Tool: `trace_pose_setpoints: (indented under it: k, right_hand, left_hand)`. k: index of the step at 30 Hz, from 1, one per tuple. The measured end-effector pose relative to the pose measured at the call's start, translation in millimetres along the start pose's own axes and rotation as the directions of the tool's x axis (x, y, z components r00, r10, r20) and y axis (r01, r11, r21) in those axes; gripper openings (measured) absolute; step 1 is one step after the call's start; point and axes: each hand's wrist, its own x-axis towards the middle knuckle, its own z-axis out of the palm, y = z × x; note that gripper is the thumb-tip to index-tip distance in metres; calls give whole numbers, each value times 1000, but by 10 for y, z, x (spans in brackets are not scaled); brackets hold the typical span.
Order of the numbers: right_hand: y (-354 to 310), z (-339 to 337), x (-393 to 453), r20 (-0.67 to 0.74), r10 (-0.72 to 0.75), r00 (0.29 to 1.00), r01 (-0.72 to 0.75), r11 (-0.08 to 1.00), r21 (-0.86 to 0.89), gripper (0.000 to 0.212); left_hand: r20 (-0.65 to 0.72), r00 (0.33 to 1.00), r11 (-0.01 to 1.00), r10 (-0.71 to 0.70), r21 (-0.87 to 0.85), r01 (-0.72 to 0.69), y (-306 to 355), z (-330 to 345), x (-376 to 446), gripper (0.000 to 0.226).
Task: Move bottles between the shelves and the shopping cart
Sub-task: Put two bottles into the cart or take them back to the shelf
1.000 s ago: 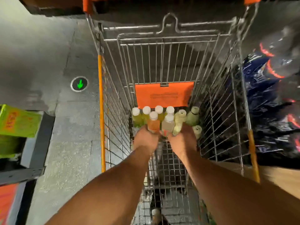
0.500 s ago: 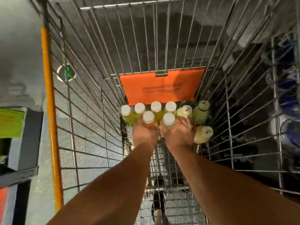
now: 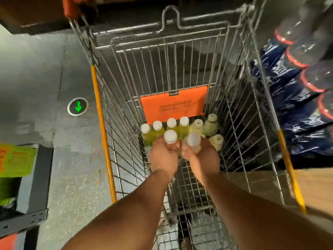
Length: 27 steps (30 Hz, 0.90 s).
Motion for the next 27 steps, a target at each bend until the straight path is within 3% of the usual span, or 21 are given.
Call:
trace_pose_setpoints:
  k: [3, 7, 10, 12, 14, 16, 19, 27]
  right_hand:
    - [-182, -350, -355, -94, 55, 994, -57, 998, -19, 30]
    - [-537, -908, -994, -257, 95, 962, -88, 995, 39, 30]
    - [-947, -1404, -1639, -361, 39, 932, -69, 995, -71, 35]
    - [-1172, -1720, -2083, -493, -7, 870, -8, 1000, -28, 25]
    - [-1388, -2081, -2540, -532, 139, 835, -77, 988, 137, 27]
    - [-1490, -2472, -2961, -554, 241, 797, -171, 969, 176, 41]
    - [-1531, -3076, -3580, -626, 293, 723, -220, 956, 193, 43]
    - [-1077, -4453, -5627, -831, 394, 393, -390, 890, 237, 37]
  left_hand:
    - [15, 991, 991, 130, 17, -130, 176, -252, -320, 5]
    - [27, 941, 940, 336, 53, -337, 472, -671, -870, 14]
    - [54, 882, 882, 469, 37, -471, 706, -1041, -1404, 21]
    - [80, 828, 832, 555, -42, -554, 884, -1291, -1839, 12]
    - [128, 766, 776, 630, -73, -626, 1059, -1486, -2298, 12]
    - [195, 712, 734, 675, -82, -674, 1257, -1583, -2768, 21]
    - [265, 594, 628, 760, -59, -776, 1548, -1628, -3522, 27]
    - [452, 207, 334, 868, -223, -916, 1805, -1242, -5851, 31]
